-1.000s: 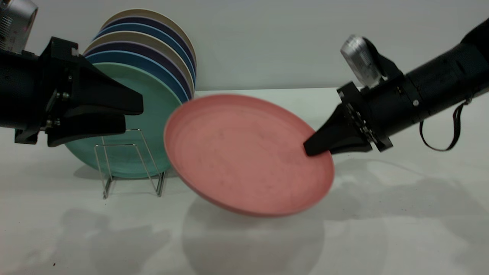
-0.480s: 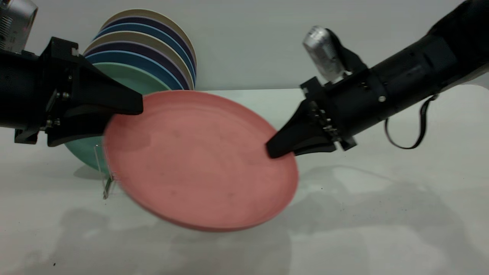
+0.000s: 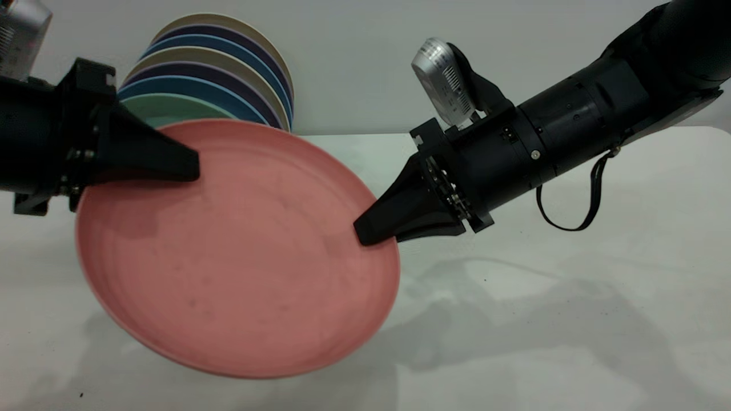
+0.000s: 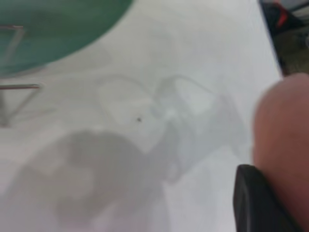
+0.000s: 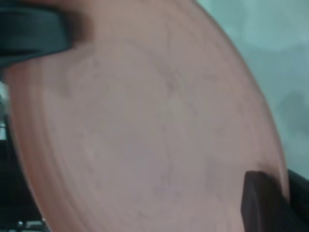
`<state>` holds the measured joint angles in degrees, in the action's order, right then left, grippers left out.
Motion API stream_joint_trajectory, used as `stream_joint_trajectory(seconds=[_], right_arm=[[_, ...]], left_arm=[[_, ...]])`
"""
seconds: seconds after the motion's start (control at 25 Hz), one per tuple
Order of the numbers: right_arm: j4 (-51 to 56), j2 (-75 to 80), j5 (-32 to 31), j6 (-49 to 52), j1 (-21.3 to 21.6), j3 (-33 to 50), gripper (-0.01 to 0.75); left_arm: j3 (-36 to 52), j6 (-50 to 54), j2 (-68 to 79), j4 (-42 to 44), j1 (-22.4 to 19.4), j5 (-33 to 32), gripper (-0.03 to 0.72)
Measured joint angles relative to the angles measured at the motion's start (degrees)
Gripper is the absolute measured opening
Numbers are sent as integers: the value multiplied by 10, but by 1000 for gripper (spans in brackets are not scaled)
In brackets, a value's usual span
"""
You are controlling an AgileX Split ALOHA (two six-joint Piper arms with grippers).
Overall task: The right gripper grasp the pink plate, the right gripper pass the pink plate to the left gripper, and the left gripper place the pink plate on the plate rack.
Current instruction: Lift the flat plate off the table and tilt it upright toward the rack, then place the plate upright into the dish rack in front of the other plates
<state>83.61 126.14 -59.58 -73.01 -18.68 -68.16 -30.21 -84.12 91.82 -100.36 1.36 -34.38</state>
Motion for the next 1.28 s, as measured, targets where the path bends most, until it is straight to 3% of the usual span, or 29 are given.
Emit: stream_joint_trajectory(seconds=[0.28,0.44,0.6,0.72,0.92,1.08,1.28], right_arm=[[28,0,-18,-5,1,0,96],[34,-2,-42,-4,11,0,262],[35,-2,-61,-3,53,0,443],[28,-5,-61,16,100,0,491],[-55,-19,-61,75,177,0,458],[-189,-30,-22,150,206,0,330],[-328,-42,56,253,207,0,140]], left_arm=[[0,-2,0,1,1,2,99],[0,-4,0,4,1,-1,87],[0,-16,0,4,1,2,87],[-3,-33,0,11,1,14,87],[-57,-21,0,111,1,26,87],[-140,31,0,300,1,8,87],[-251,43,0,517,2,-85,87]])
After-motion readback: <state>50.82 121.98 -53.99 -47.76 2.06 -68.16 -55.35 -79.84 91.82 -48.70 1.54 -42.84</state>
